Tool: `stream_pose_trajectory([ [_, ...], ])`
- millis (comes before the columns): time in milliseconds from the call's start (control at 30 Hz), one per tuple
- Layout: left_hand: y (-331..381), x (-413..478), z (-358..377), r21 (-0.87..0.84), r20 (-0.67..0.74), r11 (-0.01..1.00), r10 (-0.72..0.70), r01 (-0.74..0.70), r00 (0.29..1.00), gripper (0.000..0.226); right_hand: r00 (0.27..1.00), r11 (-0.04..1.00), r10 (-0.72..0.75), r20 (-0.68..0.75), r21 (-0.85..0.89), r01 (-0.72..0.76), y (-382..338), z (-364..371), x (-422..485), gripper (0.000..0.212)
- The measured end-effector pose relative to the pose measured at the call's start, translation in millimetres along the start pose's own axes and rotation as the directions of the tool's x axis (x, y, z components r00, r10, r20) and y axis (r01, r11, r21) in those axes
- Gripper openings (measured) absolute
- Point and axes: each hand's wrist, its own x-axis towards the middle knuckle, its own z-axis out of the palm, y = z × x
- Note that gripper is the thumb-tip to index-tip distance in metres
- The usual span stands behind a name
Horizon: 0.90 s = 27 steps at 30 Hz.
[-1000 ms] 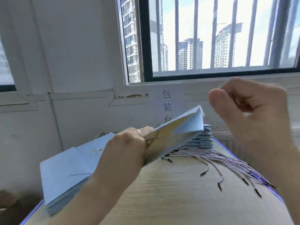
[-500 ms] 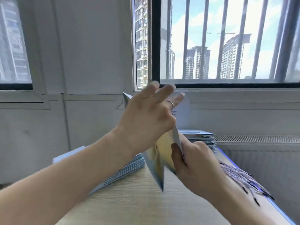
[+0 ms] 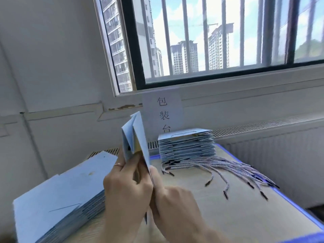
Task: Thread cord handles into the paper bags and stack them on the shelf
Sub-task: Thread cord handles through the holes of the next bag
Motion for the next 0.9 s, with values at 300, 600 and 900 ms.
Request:
stream_pose_trajectory([
  [300, -24.9, 18.9, -1.8, 0.028, -0.106, 0.999, 0.029, -0.027, 0.994, 0.022, 0.997, 0.997, -0.046, 0.054, 0.068, 0.043, 61.0, -37.9, 62.6, 0.025],
  [600, -40.9, -2.0, -1.0, -0.056, -0.074, 0.998, -0.028, 0.024, 0.997, 0.026, 0.914, 0.977, 0.195, 0.355, -0.151, -0.150, 81.8, 22.0, 85.2, 0.020],
  [900, -37.8, -5.9, -6.1, -0.243, -0.041, 0.963, -0.131, 0.118, 0.990, 0.026, 0.932, 0.988, 0.085, 0.352, 0.090, -0.124, 66.2, 14.1, 70.1, 0.021],
])
